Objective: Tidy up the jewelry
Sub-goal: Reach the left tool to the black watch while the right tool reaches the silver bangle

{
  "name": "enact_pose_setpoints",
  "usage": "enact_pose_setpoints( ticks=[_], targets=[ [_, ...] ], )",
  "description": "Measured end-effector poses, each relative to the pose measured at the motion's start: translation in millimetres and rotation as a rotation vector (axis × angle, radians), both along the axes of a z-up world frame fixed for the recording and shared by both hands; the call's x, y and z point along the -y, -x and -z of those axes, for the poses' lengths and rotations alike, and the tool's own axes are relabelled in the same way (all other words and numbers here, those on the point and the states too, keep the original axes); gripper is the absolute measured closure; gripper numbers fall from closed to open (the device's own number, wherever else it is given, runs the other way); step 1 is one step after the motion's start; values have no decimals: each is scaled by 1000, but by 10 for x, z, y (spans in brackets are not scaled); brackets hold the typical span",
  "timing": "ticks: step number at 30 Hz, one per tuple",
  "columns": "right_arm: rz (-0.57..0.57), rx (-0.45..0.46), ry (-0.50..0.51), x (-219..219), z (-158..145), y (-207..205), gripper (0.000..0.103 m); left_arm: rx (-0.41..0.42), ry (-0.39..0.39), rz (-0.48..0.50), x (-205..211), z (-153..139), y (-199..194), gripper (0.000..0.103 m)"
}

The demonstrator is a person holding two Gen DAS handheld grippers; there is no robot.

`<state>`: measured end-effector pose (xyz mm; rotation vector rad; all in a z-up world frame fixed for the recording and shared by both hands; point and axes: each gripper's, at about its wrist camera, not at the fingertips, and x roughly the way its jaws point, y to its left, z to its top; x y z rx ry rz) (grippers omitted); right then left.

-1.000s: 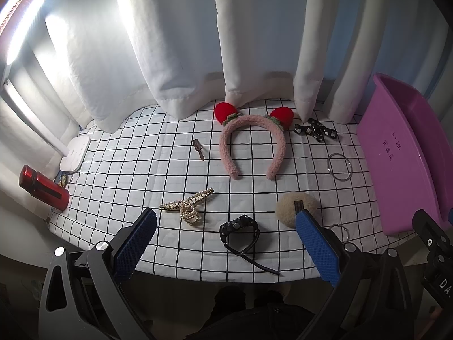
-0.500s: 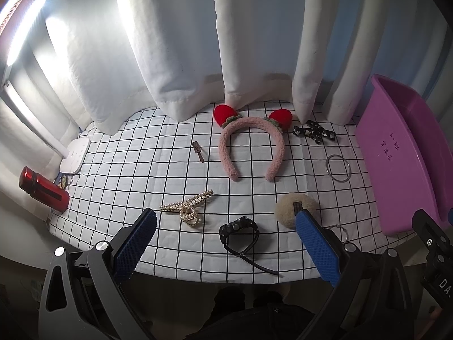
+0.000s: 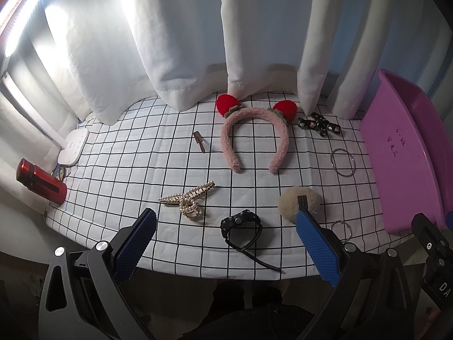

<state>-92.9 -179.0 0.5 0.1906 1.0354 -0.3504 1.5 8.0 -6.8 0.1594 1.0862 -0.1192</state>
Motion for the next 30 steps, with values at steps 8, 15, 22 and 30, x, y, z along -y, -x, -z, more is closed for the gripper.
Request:
enact_pose_setpoints(
  ticks=[8, 15, 22, 30],
  targets=[
    [-60, -36, -33, -3, 416, 5, 9, -76, 49, -81, -332, 385, -72, 6],
    [-107, -105, -102, 13, 994, -28, 9, -110, 79, -141, -691, 886, 0, 6],
    [-156, -137, -71, 46, 1443, -125, 9, -118, 82, -134, -768, 1299, 71, 6],
    [-186, -171, -48, 113, 1792, -230, 9, -122, 103, -45, -407, 1521, 46, 6]
  ],
)
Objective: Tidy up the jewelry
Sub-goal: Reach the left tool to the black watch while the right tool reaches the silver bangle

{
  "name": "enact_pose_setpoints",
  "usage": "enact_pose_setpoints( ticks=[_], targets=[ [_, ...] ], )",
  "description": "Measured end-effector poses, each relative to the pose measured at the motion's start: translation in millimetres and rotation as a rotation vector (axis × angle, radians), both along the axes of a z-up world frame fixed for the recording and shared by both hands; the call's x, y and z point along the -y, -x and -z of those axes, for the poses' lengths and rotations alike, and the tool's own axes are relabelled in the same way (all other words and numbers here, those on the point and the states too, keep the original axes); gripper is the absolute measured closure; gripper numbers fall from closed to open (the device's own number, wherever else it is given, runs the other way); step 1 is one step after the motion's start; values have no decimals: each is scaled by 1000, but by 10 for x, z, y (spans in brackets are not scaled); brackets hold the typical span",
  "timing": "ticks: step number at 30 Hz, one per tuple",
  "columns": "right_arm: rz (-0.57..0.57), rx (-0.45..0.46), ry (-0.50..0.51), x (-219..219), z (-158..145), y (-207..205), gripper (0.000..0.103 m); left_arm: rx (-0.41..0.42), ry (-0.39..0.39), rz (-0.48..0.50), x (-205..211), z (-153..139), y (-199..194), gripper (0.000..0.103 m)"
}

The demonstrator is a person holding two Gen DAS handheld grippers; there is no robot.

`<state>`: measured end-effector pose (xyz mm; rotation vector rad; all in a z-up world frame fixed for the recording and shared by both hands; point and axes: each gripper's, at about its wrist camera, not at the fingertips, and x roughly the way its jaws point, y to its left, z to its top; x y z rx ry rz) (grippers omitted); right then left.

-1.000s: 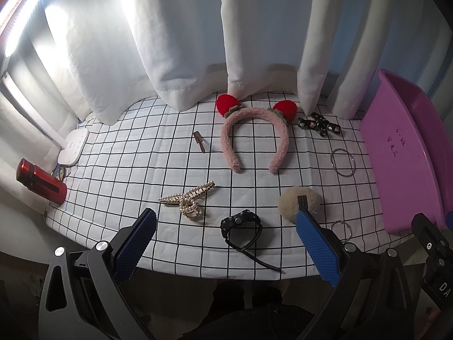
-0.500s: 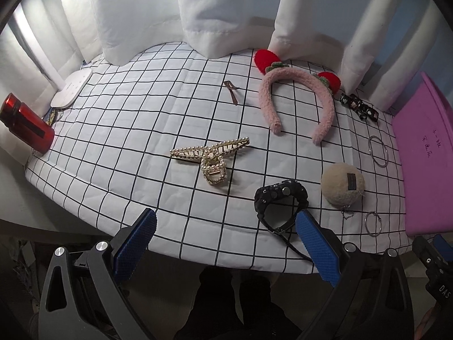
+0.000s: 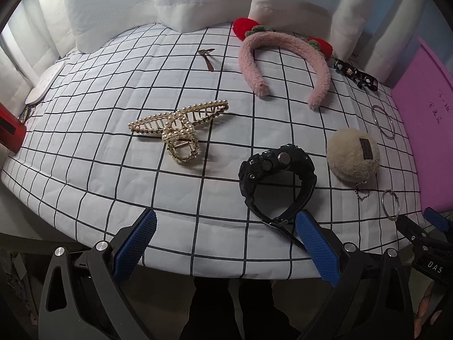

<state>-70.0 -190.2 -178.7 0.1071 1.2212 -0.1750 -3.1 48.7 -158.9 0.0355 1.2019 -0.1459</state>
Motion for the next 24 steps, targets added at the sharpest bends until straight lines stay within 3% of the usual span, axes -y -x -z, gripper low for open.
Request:
enact_pose_setpoints(
  ticks=[15, 24],
  targets=[
    [7, -16, -7, 180, 343, -144, 9, -5, -17, 71, 408, 273, -86, 6],
    [-14, 34, 6, 196, 346, -159, 9, 2, -48, 62, 425, 450, -154, 5]
  ],
)
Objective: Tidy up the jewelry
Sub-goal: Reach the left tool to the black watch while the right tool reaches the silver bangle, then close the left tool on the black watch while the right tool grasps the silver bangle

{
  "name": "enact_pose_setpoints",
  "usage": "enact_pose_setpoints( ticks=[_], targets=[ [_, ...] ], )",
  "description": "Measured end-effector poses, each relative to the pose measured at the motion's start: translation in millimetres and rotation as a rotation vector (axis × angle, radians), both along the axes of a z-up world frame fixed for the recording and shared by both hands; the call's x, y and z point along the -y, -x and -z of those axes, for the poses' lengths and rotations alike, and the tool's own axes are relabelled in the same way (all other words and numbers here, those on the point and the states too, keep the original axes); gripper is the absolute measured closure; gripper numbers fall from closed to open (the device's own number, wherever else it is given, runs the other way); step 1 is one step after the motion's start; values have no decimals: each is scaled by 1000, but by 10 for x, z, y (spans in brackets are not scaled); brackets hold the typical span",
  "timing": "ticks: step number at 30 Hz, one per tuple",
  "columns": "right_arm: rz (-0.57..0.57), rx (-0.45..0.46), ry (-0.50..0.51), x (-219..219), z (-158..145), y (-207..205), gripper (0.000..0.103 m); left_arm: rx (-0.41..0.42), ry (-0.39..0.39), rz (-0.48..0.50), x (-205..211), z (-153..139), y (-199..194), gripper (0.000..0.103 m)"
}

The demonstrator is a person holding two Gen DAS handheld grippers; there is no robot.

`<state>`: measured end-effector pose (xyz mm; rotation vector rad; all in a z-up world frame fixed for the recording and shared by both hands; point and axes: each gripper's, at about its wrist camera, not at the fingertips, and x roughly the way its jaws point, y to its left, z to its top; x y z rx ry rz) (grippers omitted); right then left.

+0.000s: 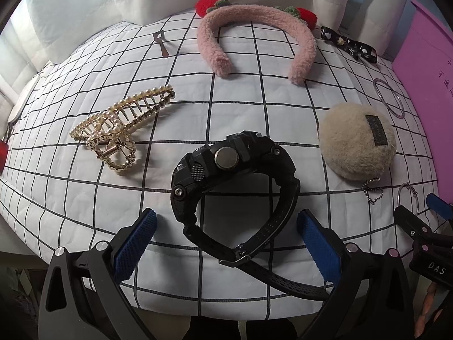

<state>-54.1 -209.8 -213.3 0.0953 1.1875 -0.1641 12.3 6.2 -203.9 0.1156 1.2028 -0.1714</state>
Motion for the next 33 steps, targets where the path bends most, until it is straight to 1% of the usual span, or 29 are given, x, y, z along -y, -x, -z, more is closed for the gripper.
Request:
enact_pose_setpoints(
  ticks=[3, 5, 9, 13, 15, 16, 18, 20, 21, 22, 23, 24, 33],
  targets=[
    [-14, 43, 10, -23, 5, 69, 9, 14, 1, -1, -3, -1, 4, 5],
    [-27, 51, 13, -31, 8, 100, 9, 22, 4, 3, -8, 3, 11, 5],
    [-24, 24, 6, -17, 3, 101, 9, 14, -1, 3, 8, 10, 1, 5],
    [-32, -1, 0, -33, -9, 8, 10, -7, -3, -6, 8, 3, -22, 6],
    [-34, -4, -6, -46, -16, -14, 12, -10, -3, -4, 15, -7, -23, 11],
    [-41, -6, -5, -59, -22, -13, 14, -8, -2, 1, 26, -15, -21, 12],
    [-62, -1, -7, -97, -43, -14, 21, -2, 0, 15, 53, -40, 4, 21],
    [-81, 8, -3, -152, -69, 1, 36, 3, 2, 25, 80, -55, 25, 27],
    [-84, 14, 0, -169, -82, 4, 41, 6, 2, 29, 93, -62, 37, 31],
    [-86, 20, -1, -176, -93, 7, 51, 9, -1, 31, 98, -69, 41, 33],
    [-86, 19, 2, -178, -96, 9, 55, 12, 3, 29, 92, -77, 49, 39],
    [-85, 22, 0, -178, -100, 12, 55, 18, 3, 26, 84, -89, 53, 45],
    [-77, 41, -34, -148, -150, 26, 56, 12, 20, 28, 38, -107, 78, 48]
  ],
)
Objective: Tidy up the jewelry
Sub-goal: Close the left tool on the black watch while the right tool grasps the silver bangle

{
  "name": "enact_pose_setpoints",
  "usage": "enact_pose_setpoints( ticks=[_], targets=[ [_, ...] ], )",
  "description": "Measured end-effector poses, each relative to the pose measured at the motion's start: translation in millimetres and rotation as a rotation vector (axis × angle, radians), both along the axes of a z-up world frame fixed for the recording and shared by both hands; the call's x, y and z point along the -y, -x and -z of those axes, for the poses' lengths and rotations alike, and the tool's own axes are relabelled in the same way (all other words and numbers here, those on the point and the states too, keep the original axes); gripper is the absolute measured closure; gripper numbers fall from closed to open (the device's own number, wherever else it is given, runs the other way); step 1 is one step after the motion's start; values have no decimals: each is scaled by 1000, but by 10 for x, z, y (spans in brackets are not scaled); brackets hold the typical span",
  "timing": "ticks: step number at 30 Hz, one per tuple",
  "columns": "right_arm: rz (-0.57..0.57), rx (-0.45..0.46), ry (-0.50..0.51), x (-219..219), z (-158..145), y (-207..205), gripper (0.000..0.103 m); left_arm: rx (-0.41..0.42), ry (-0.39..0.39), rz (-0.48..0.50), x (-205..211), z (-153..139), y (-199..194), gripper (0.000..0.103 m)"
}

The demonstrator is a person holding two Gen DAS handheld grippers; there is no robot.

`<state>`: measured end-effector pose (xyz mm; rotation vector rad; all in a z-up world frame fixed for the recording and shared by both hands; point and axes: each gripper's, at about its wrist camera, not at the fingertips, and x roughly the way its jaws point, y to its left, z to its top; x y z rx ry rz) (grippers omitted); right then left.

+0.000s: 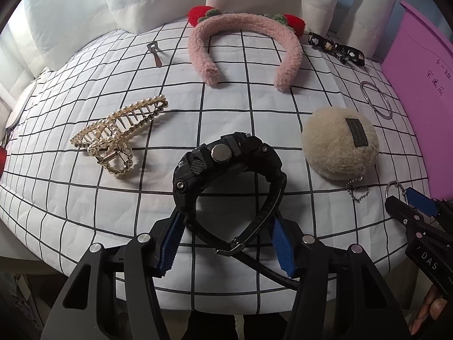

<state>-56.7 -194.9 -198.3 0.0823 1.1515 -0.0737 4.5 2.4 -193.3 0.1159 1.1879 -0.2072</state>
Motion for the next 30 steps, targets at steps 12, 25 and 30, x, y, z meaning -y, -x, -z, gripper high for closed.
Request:
enact_pose_setpoints(
  ticks=[12, 25, 30],
  targets=[
    [-13, 31, -12, -71, -151, -10, 56, 27, 19, -12, -75, -146, 46, 48],
    [-22, 118, -12, -136, -607, -72, 56, 125, 51, 5, -84, -673, -11, 49],
    [-16, 176, -6, -153, -911, -94, 56, 172, 75, 27, -36, -944, -73, 49]
  ],
)
